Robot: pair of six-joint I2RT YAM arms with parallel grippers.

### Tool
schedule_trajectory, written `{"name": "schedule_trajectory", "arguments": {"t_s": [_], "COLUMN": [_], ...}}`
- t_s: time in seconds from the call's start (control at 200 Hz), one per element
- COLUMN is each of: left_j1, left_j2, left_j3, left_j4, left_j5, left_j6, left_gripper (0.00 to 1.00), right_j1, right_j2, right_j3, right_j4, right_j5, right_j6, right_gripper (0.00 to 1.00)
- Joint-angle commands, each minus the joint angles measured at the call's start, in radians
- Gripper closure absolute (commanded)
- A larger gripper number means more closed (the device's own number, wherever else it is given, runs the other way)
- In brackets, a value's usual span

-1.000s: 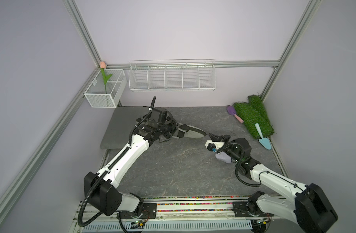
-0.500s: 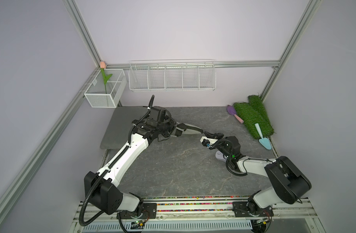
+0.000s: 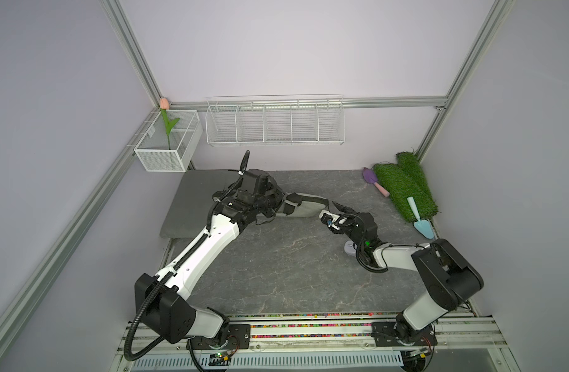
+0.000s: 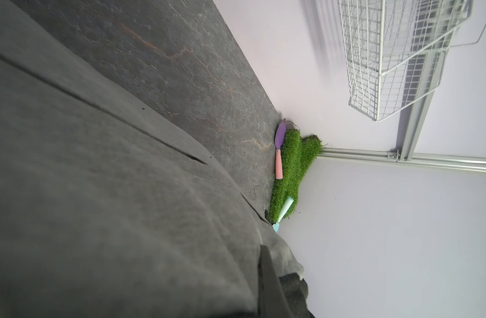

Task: Put the mouse into the laptop bag
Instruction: Unzip the zipper on the zippered laptop bag.

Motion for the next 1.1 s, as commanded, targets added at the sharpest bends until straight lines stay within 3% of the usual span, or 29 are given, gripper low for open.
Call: {"name": "schedule_trajectory", "arguments": {"t_s": [0.0, 0.075, 0.23, 0.37, 0.51, 0.61, 0.695, 0.855, 0.99, 1.03, 1.095], "left_j1": [-0.047, -0.066, -0.090, -0.147, -0.234, -0.284, -0.292, -0.293, -0.310, -0.322, -0.338], "left_j2": [-0.038, -0.012, 0.045, 0.055, 0.103, 0.134, 0.180, 0.331, 0.433, 0.445, 0.440], "left_j3": [0.042, 0.040, 0.019, -0.052, -0.048, -0.092, -0.116, -0.109, -0.062, -0.050, -0.043], "left_j4": [0.187, 0.203, 0.237, 0.337, 0.376, 0.446, 0.499, 0.577, 0.584, 0.568, 0.544], "left_j5": [-0.053, -0.073, -0.149, -0.261, -0.315, -0.343, -0.322, -0.238, -0.147, -0.147, -0.156], "left_j6": [0.034, 0.033, 0.035, 0.025, 0.027, 0.010, -0.015, -0.043, -0.052, -0.044, -0.025], "left_gripper": [1.00, 1.00, 1.00, 1.00, 1.00, 1.00, 1.00, 1.00, 1.00, 0.91, 0.68], "right_j1": [-0.048, -0.106, -0.246, -0.302, -0.440, -0.453, -0.455, -0.455, -0.455, -0.456, -0.455], "right_j2": [-0.070, -0.133, -0.278, -0.356, -0.428, -0.482, -0.526, -0.617, -0.743, -0.785, -0.845], "right_j3": [-0.029, -0.050, -0.073, 0.062, 0.198, 0.211, 0.188, 0.087, -0.042, -0.052, -0.054], "right_j4": [0.012, 0.010, -0.102, -0.446, -0.782, -0.929, -1.022, -1.129, -1.118, -1.165, -1.251], "right_j5": [0.101, 0.117, 0.002, 0.159, 0.008, -0.026, -0.073, -0.293, -0.317, -0.293, -0.264], "right_j6": [0.098, 0.221, 0.451, 0.648, 0.975, 1.064, 1.129, 1.251, 1.366, 1.374, 1.368], "right_gripper": [0.37, 0.36, 0.36, 0.36, 0.29, 0.29, 0.32, 0.32, 0.28, 0.26, 0.21]}}
